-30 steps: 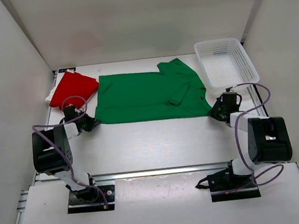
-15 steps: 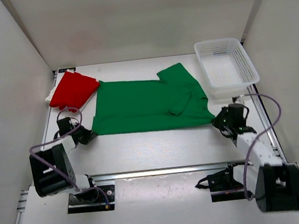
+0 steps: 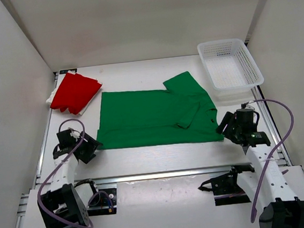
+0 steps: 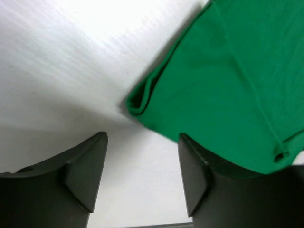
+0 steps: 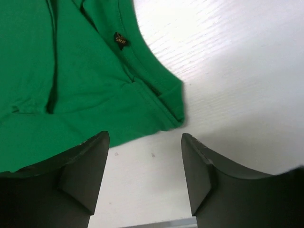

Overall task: Fold and stack the t-shirts
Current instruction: Fold the flattened tshirt in 1/3 of the way

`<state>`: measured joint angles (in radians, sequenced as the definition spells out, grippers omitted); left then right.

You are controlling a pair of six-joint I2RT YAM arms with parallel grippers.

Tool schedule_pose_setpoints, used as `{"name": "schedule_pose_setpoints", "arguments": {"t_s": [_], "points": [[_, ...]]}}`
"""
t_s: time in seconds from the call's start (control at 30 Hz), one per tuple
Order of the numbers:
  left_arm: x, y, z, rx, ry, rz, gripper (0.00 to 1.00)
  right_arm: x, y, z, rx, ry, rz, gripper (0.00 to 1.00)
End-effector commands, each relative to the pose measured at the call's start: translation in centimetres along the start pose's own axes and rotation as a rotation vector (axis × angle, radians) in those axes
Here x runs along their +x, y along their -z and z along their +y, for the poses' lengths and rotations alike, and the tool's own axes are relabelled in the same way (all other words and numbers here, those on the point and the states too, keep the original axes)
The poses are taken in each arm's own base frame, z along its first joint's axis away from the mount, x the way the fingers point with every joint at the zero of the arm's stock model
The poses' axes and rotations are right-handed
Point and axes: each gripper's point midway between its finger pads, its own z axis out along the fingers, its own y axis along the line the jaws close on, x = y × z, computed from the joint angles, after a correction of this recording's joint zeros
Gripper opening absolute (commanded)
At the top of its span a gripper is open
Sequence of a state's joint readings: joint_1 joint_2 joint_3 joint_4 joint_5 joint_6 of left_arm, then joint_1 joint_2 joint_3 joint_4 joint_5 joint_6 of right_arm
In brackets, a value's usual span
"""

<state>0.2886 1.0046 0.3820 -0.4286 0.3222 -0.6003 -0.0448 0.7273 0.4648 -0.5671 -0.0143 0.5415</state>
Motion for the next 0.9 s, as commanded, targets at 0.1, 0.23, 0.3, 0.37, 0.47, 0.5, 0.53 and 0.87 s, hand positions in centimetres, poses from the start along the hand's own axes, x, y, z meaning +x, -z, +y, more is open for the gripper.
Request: {"name": "schedule_pose_setpoints", "arguments": {"t_s": [0.1, 0.23, 0.3, 0.37, 0.47, 0.5, 0.53, 0.87], "points": [[-4.1, 2.2, -5.2, 0.061, -0.204, -0.118, 0.73, -4.3, 2.4, 3.8, -0.101, 0.189, -0.087, 0.55], [-0.3, 1.9, -13.0, 0.322, -0.387, -0.073, 0.56, -1.6, 1.0, 10.3, -0.374, 0.239, -0.019, 0.07], [3.6, 1.1, -15.7, 0.323, -0.540, -0.046, 0.40, -1.1, -0.1, 12.2, -0.382, 0.267, -0.037, 0.00], [5.7, 0.9, -17.9, 0.362, -0.606, -0.033, 0.24, -0.4, -1.2, 13.8, -0.397, 0.294, -0.033, 0.00], [8.3, 0.1, -20.3, 0.454, -0.589, 0.026, 0.16, 0.6, -3.5, 15.0, -0.431, 0.294, 0.019, 0.05], [9.1, -0.2, -21.1, 0.497, -0.584, 0.038, 0.16, -0.1, -4.0, 15.6, -0.450, 0.278, -0.016, 0.13], [9.6, -0.7, -21.4, 0.514, -0.576, 0.052, 0.16, 0.3, -4.5, 15.5, -0.449, 0.277, -0.011, 0.18], [16.2, -3.0, -20.4, 0.550, -0.613, 0.196, 0.17, 3.4, -7.4, 14.7, -0.443, 0.212, 0.079, 0.37]]}}
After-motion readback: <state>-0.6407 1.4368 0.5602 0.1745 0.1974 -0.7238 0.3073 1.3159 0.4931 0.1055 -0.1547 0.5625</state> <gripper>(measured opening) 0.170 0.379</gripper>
